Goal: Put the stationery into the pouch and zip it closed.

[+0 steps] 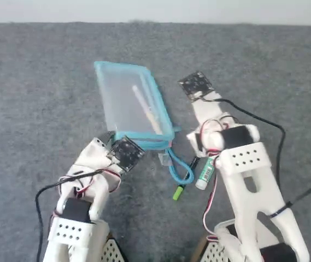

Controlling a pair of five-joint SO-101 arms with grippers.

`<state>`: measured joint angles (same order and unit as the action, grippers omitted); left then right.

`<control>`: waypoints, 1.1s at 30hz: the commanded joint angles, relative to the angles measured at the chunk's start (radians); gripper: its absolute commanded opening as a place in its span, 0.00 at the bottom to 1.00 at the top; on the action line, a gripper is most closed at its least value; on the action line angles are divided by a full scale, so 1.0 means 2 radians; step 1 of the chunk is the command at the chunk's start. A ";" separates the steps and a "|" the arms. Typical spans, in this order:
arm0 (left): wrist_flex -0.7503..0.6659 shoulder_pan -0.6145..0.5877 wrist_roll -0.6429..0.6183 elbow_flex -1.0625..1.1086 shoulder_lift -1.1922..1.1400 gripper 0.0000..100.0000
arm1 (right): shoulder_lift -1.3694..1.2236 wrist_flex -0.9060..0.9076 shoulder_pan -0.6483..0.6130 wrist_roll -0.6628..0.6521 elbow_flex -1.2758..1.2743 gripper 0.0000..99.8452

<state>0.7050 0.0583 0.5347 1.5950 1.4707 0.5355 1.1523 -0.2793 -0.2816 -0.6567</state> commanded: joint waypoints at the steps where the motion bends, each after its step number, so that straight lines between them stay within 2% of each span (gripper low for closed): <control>1: -0.034 -0.076 -0.062 -0.030 0.000 0.01 | 0.023 0.019 0.030 -0.012 0.001 0.32; 3: -0.049 -0.109 -0.098 -0.033 -0.001 0.01 | 0.023 0.018 0.035 -0.011 -0.007 0.32; 5: -0.048 -0.109 -0.113 -0.033 -0.001 0.01 | 0.023 0.018 0.033 -0.010 -0.015 0.32; 10: -0.033 -0.059 -0.112 -0.021 -0.001 0.01 | 0.023 0.018 0.033 0.020 -0.044 0.32; 14: -0.026 -0.046 -0.115 -0.018 -0.001 0.01 | 0.017 0.026 0.034 0.028 -0.063 0.32; 18: -0.025 -0.040 -0.120 -0.015 -0.002 0.01 | -0.031 0.031 0.049 0.027 -0.054 0.32; 25: -0.023 -0.074 -0.234 -0.029 -0.001 0.01 | -0.153 0.040 0.052 0.036 0.012 0.32; 33: -0.025 -0.083 -0.239 -0.029 -0.001 0.01 | -0.210 0.033 0.040 0.089 0.021 0.32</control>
<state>0.6513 -0.0982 0.0775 1.5965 1.4661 0.1166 1.2213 -0.1918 -0.1343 -0.6644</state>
